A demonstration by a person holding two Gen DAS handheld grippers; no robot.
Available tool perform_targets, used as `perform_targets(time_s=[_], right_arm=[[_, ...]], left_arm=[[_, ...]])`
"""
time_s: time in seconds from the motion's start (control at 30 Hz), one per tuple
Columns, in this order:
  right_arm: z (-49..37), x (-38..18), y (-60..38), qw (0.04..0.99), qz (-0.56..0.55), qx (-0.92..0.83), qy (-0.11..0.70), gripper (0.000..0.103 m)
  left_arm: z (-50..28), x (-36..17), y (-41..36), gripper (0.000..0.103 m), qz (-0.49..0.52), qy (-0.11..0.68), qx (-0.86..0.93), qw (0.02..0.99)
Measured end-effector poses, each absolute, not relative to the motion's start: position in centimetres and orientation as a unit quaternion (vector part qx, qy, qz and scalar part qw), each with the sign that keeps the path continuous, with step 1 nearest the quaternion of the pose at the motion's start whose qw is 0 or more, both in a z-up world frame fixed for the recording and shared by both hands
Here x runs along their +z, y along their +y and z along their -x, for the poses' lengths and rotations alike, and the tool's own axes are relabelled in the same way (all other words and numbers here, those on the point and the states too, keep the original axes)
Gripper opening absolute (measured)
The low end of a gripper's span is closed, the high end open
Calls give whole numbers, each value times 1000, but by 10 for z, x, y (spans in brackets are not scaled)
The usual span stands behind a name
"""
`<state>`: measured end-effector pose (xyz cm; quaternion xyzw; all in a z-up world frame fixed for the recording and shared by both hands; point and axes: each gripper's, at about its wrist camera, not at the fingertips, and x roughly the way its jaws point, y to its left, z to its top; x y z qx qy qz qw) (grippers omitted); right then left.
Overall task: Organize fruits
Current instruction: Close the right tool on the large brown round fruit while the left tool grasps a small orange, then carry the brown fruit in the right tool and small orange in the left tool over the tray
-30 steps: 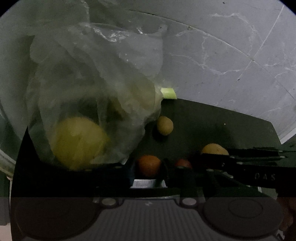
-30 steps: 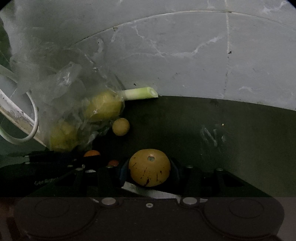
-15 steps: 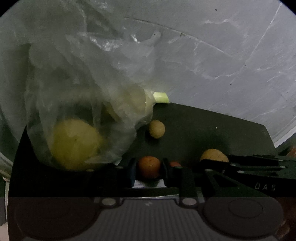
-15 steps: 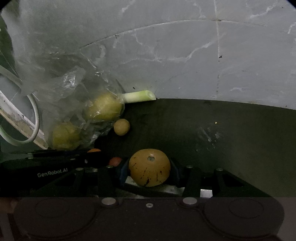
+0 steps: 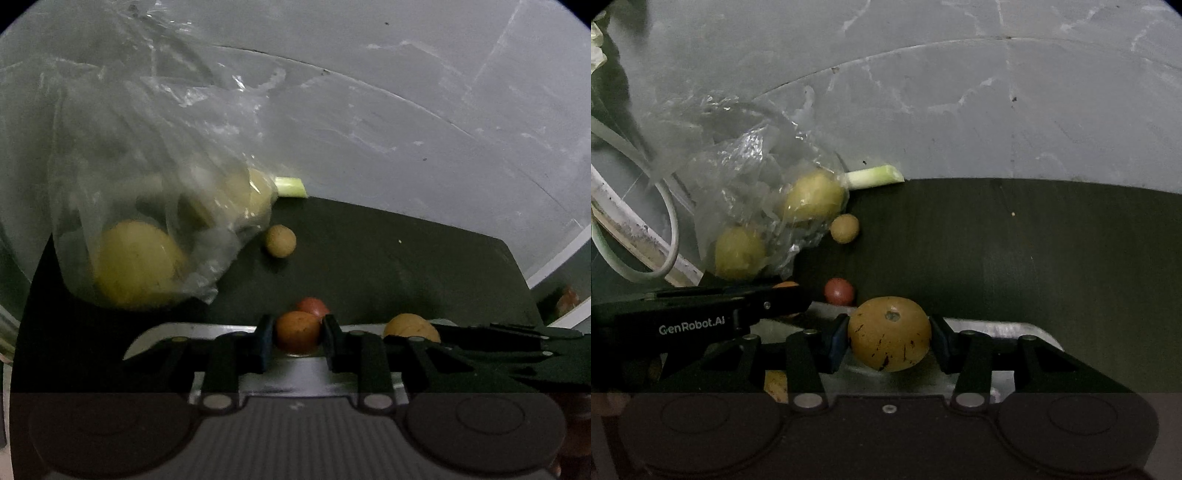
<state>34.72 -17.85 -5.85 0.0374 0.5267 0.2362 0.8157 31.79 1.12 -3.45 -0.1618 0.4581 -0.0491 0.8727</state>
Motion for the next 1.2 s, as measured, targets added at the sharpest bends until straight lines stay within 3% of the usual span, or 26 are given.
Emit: perform_targets(time_s=[1.2], right_arm=[[-249, -59, -233, 819, -52, 169, 546, 48]], left_arm=[[-280, -25, -68, 30, 86, 489, -162, 853]])
